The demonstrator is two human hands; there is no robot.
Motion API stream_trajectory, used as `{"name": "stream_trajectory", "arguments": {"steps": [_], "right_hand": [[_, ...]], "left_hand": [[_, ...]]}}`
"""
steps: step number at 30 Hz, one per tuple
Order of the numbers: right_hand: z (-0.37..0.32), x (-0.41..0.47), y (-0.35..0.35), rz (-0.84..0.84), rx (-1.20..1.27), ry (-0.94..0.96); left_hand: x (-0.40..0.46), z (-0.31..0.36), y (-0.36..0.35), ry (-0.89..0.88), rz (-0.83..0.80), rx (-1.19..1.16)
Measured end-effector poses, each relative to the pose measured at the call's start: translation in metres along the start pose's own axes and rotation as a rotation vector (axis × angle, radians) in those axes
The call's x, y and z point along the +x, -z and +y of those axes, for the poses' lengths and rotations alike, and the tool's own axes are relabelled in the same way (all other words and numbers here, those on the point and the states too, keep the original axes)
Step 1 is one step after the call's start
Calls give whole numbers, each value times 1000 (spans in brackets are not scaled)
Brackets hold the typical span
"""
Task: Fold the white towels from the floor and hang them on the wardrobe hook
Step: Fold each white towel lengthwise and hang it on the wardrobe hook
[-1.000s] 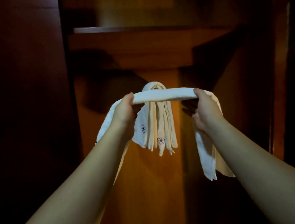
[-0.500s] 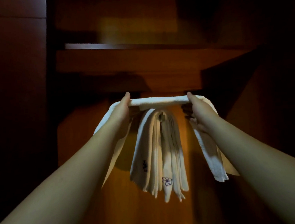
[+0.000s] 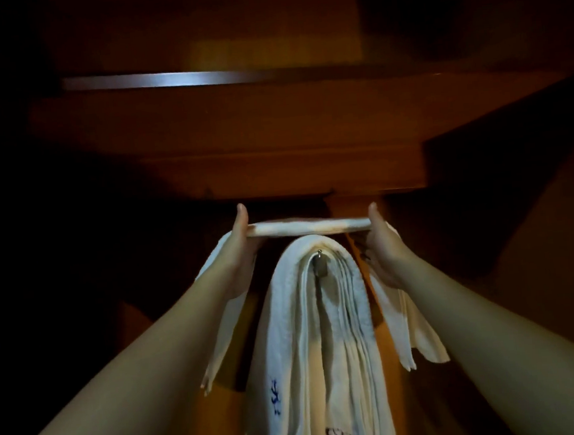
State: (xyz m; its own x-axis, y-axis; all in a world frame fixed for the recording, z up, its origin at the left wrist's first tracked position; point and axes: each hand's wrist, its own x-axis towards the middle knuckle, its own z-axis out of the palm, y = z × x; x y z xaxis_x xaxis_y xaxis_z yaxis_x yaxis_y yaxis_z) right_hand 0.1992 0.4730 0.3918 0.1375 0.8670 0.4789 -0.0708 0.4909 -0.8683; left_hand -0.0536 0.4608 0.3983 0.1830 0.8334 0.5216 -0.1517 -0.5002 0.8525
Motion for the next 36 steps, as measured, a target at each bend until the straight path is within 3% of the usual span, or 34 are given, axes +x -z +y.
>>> {"name": "stream_trajectory", "arguments": {"steps": [6, 14, 21, 25, 31, 36], "right_hand": [[25, 25, 4, -108, 25, -62], [13, 50, -3, -76, 73, -22], [51, 28, 5, -136, 84, -146], [60, 7, 5, -196, 115, -171], [82, -28, 13, -149, -49, -190], [94, -66, 23, -56, -143, -198]], "left_hand": [[28, -24, 4, 70, -5, -79], [48, -23, 3, -1, 122, -126], [22, -62, 6, 182, 38, -137], [2, -66, 5, 200, -31, -182], [-34, -87, 15, 157, 15, 14], [-82, -111, 9, 252, 190, 103]]}}
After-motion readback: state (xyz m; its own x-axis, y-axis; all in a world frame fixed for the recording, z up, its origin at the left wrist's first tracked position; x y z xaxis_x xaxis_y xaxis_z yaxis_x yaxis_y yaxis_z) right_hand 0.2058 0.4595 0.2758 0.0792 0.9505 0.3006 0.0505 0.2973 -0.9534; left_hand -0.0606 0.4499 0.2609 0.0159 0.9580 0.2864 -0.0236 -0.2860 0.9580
